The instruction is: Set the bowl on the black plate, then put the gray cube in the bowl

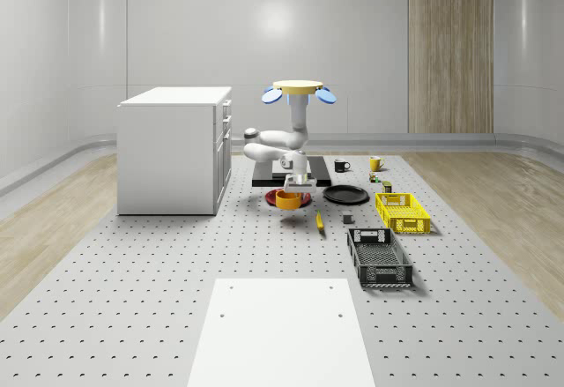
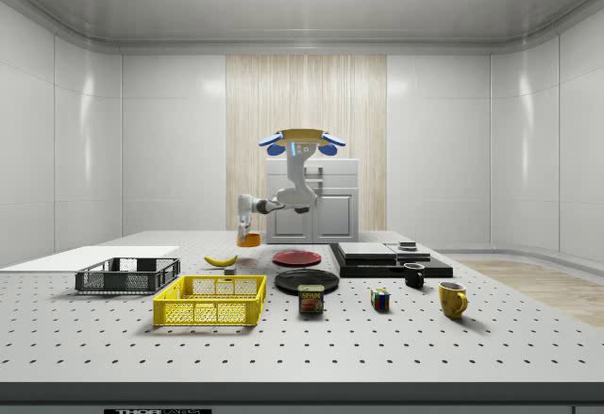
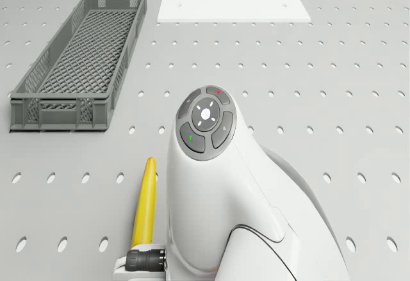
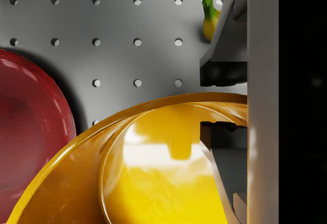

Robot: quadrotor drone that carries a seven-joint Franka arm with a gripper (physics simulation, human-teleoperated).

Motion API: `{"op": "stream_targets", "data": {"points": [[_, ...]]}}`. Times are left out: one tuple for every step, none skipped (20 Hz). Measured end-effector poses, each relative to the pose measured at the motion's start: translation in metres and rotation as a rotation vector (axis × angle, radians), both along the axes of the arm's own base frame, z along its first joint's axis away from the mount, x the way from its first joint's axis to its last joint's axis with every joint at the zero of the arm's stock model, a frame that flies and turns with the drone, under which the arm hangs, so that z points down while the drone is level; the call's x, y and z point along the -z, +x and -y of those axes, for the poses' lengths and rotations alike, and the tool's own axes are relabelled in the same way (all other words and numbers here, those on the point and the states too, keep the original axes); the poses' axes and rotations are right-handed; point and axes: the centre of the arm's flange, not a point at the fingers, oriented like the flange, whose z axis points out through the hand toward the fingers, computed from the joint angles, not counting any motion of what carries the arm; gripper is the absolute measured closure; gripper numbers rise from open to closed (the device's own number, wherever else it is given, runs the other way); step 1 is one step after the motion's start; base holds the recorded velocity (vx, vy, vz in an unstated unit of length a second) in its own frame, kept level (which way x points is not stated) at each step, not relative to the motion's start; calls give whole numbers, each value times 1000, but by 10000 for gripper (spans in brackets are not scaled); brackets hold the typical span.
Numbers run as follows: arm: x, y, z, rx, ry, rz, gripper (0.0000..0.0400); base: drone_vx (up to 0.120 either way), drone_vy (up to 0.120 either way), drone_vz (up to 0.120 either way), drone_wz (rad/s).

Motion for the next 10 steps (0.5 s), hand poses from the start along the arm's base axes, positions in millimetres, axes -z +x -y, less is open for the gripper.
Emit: {"op": "stream_targets", "data": {"points": [[0,0,0,0,0,0,300,-120,120,0,0],[0,0,0,0,0,0,300,-120,120,0,0],[0,0,0,0,0,0,300,-120,120,0,0],[0,0,0,0,0,0,300,-120,120,0,0],[0,0,0,0,0,0,300,-120,120,0,0],[0,0,0,0,0,0,300,-120,120,0,0],[0,0,0,0,0,0,300,-120,120,0,0],[1,0,0,0,0,0,300,-120,120,0,0],[1,0,0,0,0,0,300,-120,120,0,0],[1,0,0,0,0,0,300,-120,120,0,0]]}}
